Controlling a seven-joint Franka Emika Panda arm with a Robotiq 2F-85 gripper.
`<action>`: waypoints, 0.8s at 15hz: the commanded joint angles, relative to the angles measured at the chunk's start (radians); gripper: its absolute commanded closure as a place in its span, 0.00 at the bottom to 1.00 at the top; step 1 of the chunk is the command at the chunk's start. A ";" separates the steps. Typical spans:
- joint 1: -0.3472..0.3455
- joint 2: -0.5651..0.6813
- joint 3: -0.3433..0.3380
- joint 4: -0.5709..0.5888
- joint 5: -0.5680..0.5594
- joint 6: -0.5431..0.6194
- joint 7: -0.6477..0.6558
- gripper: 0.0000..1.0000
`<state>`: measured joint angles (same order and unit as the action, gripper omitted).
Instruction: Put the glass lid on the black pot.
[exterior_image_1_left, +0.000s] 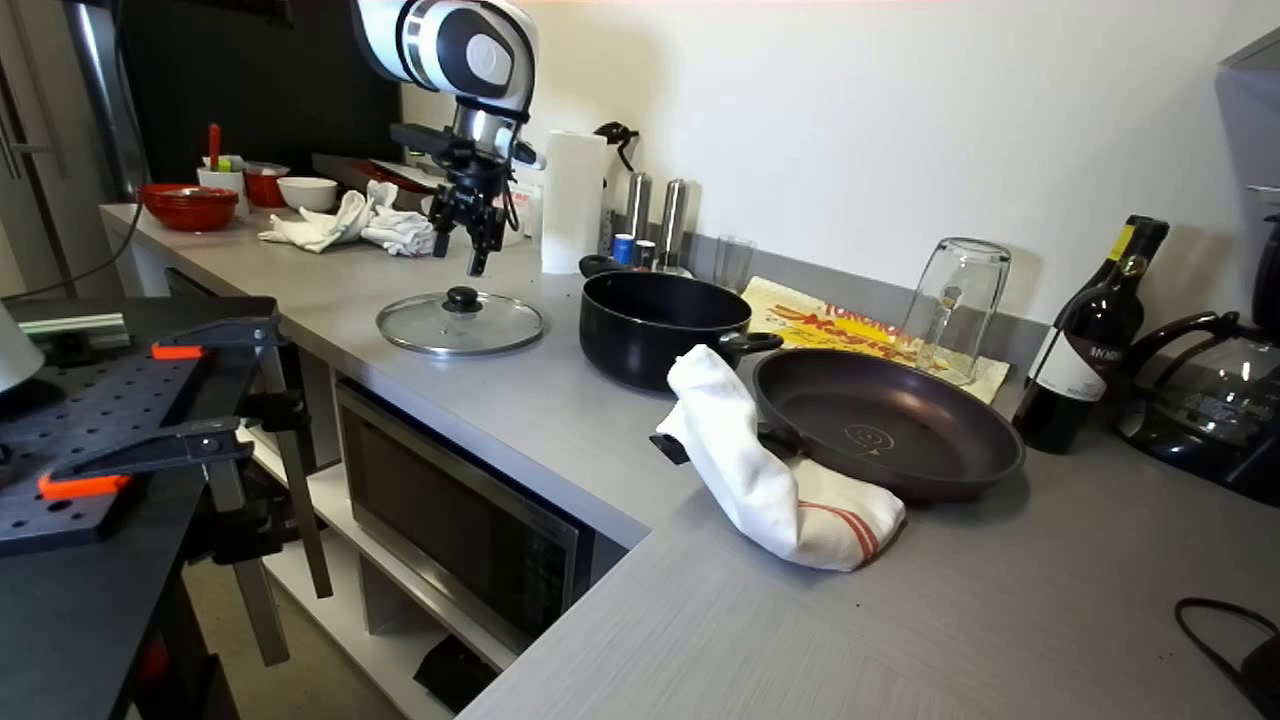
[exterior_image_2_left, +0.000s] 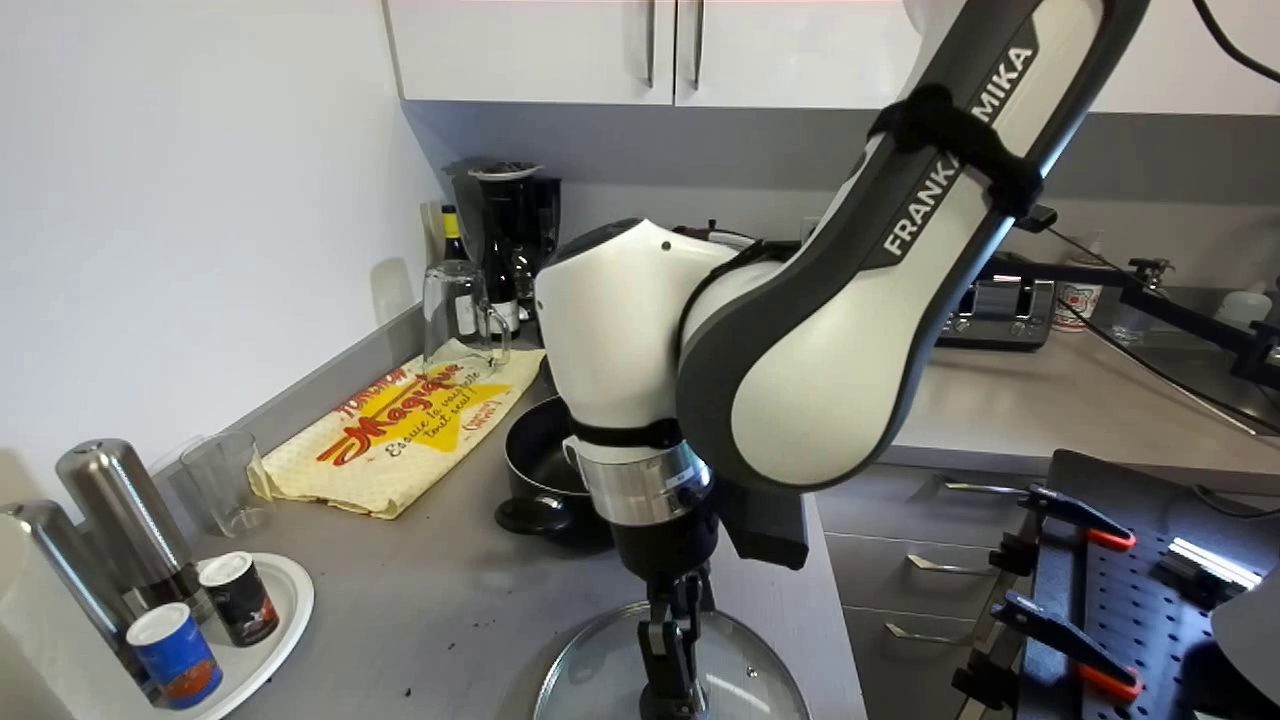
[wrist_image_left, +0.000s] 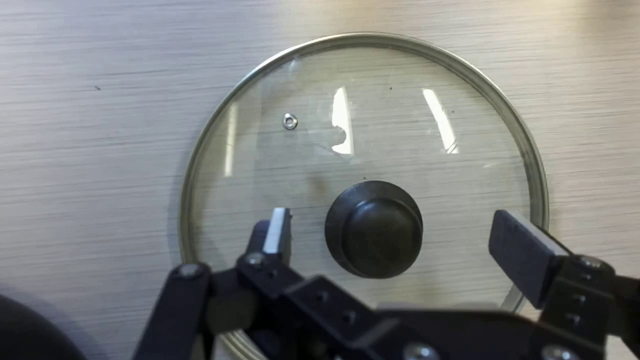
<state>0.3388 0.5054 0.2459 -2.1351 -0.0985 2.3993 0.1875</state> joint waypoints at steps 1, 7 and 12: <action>0.024 0.063 -0.011 0.047 0.008 0.012 -0.016 0.00; 0.033 0.124 -0.010 0.088 0.011 0.016 -0.031 0.00; 0.031 0.160 -0.009 0.106 0.012 0.050 -0.048 0.00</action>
<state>0.3596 0.6353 0.2454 -2.0552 -0.0981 2.4242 0.1694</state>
